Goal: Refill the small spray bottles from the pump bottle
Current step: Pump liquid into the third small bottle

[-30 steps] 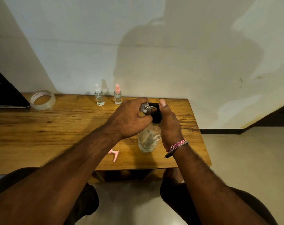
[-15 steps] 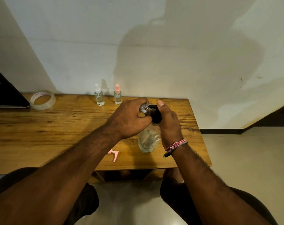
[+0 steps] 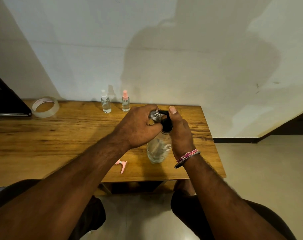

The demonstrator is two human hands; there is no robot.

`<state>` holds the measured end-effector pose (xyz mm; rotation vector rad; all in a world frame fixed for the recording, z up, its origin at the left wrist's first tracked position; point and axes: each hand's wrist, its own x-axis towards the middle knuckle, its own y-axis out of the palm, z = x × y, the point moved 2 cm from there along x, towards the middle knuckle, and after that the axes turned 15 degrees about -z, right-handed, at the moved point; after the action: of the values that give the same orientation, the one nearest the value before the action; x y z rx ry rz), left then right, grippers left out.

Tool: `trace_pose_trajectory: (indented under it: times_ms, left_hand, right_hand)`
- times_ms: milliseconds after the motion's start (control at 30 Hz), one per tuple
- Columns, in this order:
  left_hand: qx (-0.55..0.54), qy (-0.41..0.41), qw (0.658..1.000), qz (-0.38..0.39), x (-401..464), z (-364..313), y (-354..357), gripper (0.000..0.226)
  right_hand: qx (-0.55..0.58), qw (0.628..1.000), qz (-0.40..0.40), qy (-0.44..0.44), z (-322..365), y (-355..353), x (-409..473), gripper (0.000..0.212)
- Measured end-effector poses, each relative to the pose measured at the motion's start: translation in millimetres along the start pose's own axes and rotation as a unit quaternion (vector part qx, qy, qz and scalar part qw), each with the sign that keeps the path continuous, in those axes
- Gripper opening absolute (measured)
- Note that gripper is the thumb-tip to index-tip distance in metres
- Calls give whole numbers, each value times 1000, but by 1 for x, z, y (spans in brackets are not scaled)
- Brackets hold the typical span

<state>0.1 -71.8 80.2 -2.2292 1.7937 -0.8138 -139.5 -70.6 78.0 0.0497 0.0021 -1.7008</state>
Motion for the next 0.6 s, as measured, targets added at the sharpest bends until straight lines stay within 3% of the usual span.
trace_pose_trajectory:
  times_ms: [167,367,600]
  left_hand:
    - [5,-1,1000,0,0,-1,0,10]
    - [21,1,1000,-3,0,1,0,23]
    - [2,-7,1000,-2,-2,4,0,7]
  right_hand:
    - [6,1000,0,-1,-2,0,1,44]
    - [3,1000,-7,2,-4,-1,3,40]
    - [-8,1000,18,-4,-4,-3,4,39]
